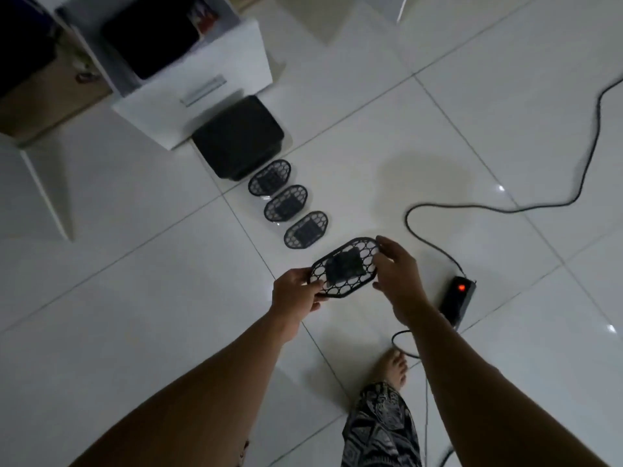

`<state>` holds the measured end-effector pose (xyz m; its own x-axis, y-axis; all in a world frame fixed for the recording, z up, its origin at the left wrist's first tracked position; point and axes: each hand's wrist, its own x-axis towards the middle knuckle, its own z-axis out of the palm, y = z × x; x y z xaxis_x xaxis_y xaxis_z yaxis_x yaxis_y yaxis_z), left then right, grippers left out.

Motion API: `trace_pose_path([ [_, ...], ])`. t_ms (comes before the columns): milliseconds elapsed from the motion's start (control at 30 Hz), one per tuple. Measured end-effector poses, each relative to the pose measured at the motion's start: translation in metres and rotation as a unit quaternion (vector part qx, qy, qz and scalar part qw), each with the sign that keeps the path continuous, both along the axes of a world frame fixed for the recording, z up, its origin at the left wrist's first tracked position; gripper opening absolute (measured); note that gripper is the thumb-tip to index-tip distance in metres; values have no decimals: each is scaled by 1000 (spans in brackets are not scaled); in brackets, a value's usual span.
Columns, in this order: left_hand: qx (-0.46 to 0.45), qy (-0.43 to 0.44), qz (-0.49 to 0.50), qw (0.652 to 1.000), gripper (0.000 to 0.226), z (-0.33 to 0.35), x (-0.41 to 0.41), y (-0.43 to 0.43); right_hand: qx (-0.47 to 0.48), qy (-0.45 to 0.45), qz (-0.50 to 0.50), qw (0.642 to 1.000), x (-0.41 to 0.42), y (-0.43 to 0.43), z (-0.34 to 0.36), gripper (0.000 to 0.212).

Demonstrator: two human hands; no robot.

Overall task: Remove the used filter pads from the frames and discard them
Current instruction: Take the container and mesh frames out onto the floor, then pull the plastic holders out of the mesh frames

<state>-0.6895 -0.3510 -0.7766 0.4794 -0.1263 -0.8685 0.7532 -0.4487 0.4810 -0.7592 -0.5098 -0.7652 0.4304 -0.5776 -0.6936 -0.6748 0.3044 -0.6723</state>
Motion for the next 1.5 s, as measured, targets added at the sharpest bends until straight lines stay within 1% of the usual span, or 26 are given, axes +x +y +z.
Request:
trace_pose_path([
  [133, -38, -3, -49, 998, 32, -77, 7, 31, -8, 6, -17, 1000, 3, 27, -74, 44],
  [200, -48, -28, -93, 994, 44, -114, 10, 46, 0, 9, -29, 1000, 2, 43, -106, 48],
  [333, -29, -107, -177, 978, 79, -175, 3, 64, -11, 12, -46, 999, 1, 60, -164, 51],
  [400, -23, -140, -192, 971, 85, -205, -1, 67, -22, 7, -48, 999, 1, 65, -195, 50],
  [500, -16, -201, -196, 960, 80, -251, -5, 64, -49, -16, -40, 998, 1, 66, -246, 40],
  [567, -23, -224, -188, 956, 78, -273, 0, 59, -71, -29, -56, 995, 6, 64, -267, 36],
  [633, -44, -263, -181, 947, 77, -301, -1, 51, -106, -47, -74, 990, 7, 61, -295, 40],
  [733, -89, -302, -192, 929, 72, -334, 0, 42, -134, -66, -78, 986, 11, 53, -325, 47],
  [867, -132, -325, -183, 919, 74, -369, 12, 37, -153, -100, -76, 980, 21, 44, -349, 49],
  [967, -149, -370, -188, 897, 68, -383, 20, 39, -169, -121, -81, 975, 24, 44, -357, 50],
  [1000, -155, -378, -189, 893, 66, -385, 19, 42, -182, -120, -67, 974, 22, 47, -358, 51],
  [1033, -162, -382, -189, 890, 63, -384, 19, 44, -216, -116, -46, 968, 20, 51, -356, 52],
  [1067, -167, -384, -188, 889, 59, -384, 19, 46, -271, -109, -16, 956, 17, 56, -354, 51],
  [1100, -169, -383, -187, 889, 56, -386, 18, 47, -343, -101, 20, 934, 14, 62, -352, 50],
  [1133, -174, -380, -187, 889, 53, -385, 17, 48, -420, -89, 66, 901, 9, 67, -351, 48],
  [1167, -179, -375, -187, 890, 50, -381, 16, 49, -478, -72, 124, 866, 6, 71, -350, 46],
  [1200, -181, -370, -191, 891, 47, -377, 15, 50, -511, -50, 186, 838, 4, 74, -347, 44],
  [1233, -184, -366, -195, 891, 45, -370, 15, 52, -520, -25, 245, 818, 5, 77, -344, 43],
  [1267, -186, -361, -204, 891, 42, -368, 14, 52, -512, 1, 293, 807, 5, 81, -342, 43],
  [1300, -187, -359, -211, 890, 39, -366, 13, 53, -495, 15, 317, 809, 6, 86, -340, 43],
  [1367, -182, -365, -223, 885, 33, -362, 12, 56, -469, 7, 320, 824, 6, 96, -337, 44],
  [1400, -180, -370, -224, 884, 32, -363, 11, 57, -467, 4, 323, 823, 4, 97, -338, 46],
  [1433, -180, -372, -223, 883, 33, -366, 12, 57, -472, 10, 336, 815, 3, 98, -338, 49],
  [1500, -182, -378, -221, 880, 36, -372, 13, 57, -488, 24, 377, 787, -3, 94, -341, 57],
])
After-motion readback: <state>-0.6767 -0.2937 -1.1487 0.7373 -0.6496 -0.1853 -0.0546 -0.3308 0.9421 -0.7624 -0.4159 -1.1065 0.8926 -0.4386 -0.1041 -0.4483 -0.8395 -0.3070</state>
